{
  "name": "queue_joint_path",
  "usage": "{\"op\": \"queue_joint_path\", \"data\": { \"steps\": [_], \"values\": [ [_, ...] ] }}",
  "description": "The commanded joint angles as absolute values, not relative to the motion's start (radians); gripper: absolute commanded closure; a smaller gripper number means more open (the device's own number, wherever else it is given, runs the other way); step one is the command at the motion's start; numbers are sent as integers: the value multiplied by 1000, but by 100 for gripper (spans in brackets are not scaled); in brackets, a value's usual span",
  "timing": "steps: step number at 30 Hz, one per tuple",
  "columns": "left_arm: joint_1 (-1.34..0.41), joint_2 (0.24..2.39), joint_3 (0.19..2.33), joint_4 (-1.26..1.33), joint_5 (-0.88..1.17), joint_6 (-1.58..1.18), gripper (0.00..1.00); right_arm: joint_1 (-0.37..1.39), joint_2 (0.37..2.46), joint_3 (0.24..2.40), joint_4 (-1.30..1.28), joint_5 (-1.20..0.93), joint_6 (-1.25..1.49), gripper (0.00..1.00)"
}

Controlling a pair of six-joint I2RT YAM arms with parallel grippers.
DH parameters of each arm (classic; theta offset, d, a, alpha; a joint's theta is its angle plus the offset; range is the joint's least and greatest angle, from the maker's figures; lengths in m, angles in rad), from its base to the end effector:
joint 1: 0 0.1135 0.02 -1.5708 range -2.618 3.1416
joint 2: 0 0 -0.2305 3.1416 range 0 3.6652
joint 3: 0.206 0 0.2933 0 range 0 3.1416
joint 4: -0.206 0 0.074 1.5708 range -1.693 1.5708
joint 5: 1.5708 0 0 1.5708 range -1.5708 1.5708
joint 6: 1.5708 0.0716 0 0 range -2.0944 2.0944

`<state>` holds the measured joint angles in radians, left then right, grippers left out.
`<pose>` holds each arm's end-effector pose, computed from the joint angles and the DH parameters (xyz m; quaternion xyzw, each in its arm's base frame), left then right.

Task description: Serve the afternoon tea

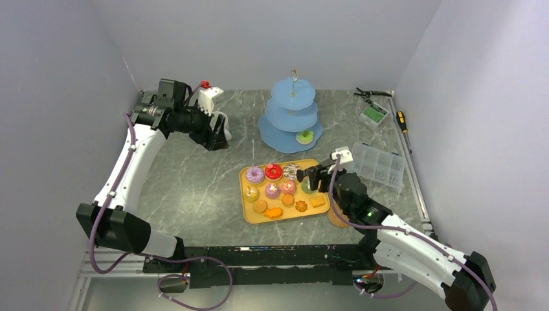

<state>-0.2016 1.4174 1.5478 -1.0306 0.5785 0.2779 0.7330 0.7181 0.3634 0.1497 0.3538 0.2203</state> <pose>0.3301 -0.1074 0.3332 0.3061 0.8569 -0.2571 0.3254 0.2207 0.1654 0.1930 -0.0862 0.7668 0.1637 0.6146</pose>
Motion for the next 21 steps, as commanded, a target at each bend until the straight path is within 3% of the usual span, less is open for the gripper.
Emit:
{"op": "queue_joint_path", "data": {
  "steps": [1,8,21],
  "values": [
    [-198,1393,1575,-1033,609,261,18,769,712,416,15,478,264,40],
    [-198,1388,1580,-1038,608,269,18,799,751,470,-78,522,286,40],
    [-196,1386,1601,-1057,601,284,18,815,809,417,54,462,283,41]
  ]
}}
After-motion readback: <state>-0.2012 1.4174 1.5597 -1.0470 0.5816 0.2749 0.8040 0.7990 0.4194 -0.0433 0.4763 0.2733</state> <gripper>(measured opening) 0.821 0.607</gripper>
